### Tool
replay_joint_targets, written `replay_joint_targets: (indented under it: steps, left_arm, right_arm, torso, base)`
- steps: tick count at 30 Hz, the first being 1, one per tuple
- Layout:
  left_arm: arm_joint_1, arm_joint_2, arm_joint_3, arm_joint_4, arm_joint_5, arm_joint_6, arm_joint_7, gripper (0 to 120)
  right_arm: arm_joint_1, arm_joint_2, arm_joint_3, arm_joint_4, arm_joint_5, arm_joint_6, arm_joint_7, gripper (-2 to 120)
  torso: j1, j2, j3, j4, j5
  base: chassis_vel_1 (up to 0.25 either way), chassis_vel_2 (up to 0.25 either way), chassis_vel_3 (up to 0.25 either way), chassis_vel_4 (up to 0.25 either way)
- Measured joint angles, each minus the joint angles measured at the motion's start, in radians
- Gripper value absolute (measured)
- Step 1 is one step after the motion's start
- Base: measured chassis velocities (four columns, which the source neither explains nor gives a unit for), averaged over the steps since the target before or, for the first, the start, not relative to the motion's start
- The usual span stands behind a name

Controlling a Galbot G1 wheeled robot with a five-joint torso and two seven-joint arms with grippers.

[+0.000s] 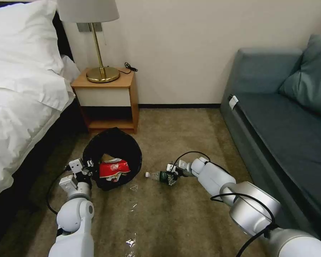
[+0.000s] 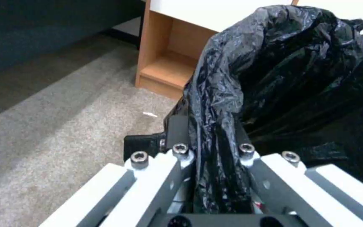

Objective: Pick up the trash bin, then pick up the garbage on the floor and place it into the trash bin.

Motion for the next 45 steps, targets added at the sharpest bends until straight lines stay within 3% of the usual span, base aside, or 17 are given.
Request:
replay_joint_targets:
  steps: [24, 34, 36, 39, 41, 45]
  left_arm:
    - [0.011, -0.016, 0.004, -0.025, 0.012, -0.001, 0.000, 4]
    - [0.012, -0.012, 0.003, -0.026, 0.011, -0.003, 0.000, 4]
    - [0.012, -0.011, 0.002, -0.028, 0.010, -0.003, 0.000, 4]
    - [0.012, -0.010, 0.002, -0.029, 0.009, -0.003, 0.000, 4]
    - [0.012, -0.009, 0.002, -0.030, 0.008, -0.003, 0.000, 4]
    - [0.012, -0.008, 0.001, -0.030, 0.006, -0.003, -0.001, 4]
  right_arm:
    - [-0.031, -0.004, 0.008, -0.022, 0.052, -0.025, 0.006, 100]
    - [-0.034, -0.003, 0.004, -0.023, 0.071, -0.012, 0.010, 72]
    - [-0.034, -0.002, 0.004, -0.023, 0.074, -0.012, 0.012, 61]
    - [-0.034, -0.002, 0.004, -0.023, 0.076, -0.012, 0.013, 57]
    - [-0.033, -0.001, 0.004, -0.024, 0.078, -0.012, 0.014, 42]
    - [-0.032, -0.002, 0.004, -0.024, 0.081, -0.011, 0.016, 33]
  torso:
    - [0.000, 0.000, 0.000, 0.0000, 0.0000]
    - [0.000, 0.000, 0.000, 0.0000, 0.0000]
    - [0.000, 0.000, 0.000, 0.0000, 0.0000]
    - [0.000, 0.000, 0.000, 0.0000, 0.0000]
    - [0.000, 0.000, 0.000, 0.0001, 0.0001]
    - [0.000, 0.000, 0.000, 0.0001, 0.0001]
  base:
    - [0.000, 0.000, 0.000, 0.000]
    - [0.000, 0.000, 0.000, 0.000]
    - [0.000, 0.000, 0.000, 0.000]
    - [0.000, 0.000, 0.000, 0.000]
    - [0.000, 0.000, 0.000, 0.000]
    - [0.000, 0.000, 0.000, 0.000]
